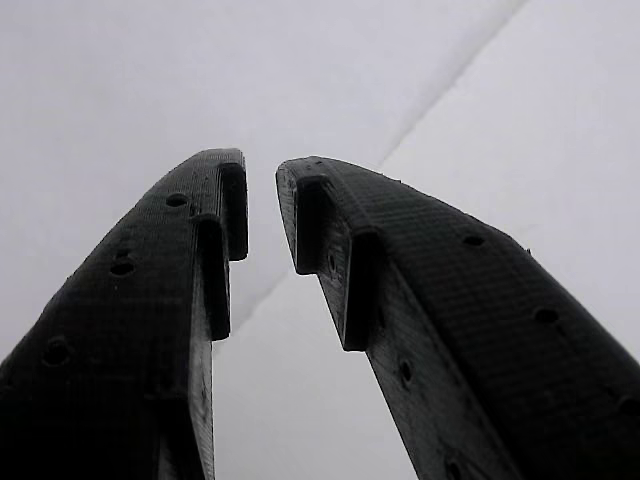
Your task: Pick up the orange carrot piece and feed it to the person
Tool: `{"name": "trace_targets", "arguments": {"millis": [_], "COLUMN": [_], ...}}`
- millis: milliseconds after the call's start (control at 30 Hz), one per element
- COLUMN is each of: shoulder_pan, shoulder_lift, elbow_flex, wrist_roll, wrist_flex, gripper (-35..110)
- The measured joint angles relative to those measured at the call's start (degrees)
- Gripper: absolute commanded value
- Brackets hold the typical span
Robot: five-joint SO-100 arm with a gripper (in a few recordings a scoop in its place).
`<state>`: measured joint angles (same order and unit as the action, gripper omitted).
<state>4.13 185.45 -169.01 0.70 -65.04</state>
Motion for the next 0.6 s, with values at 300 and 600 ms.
{"name": "trace_targets", "arguments": {"millis": [300, 600], "shoulder_pan": [0.00, 0.00], "shoulder_lift": [0.00, 0.00], "elbow_flex": [0.00, 0.00], "wrist_roll": [0.00, 0.00], "wrist_flex": [0.00, 0.00], "gripper": [0, -1]}}
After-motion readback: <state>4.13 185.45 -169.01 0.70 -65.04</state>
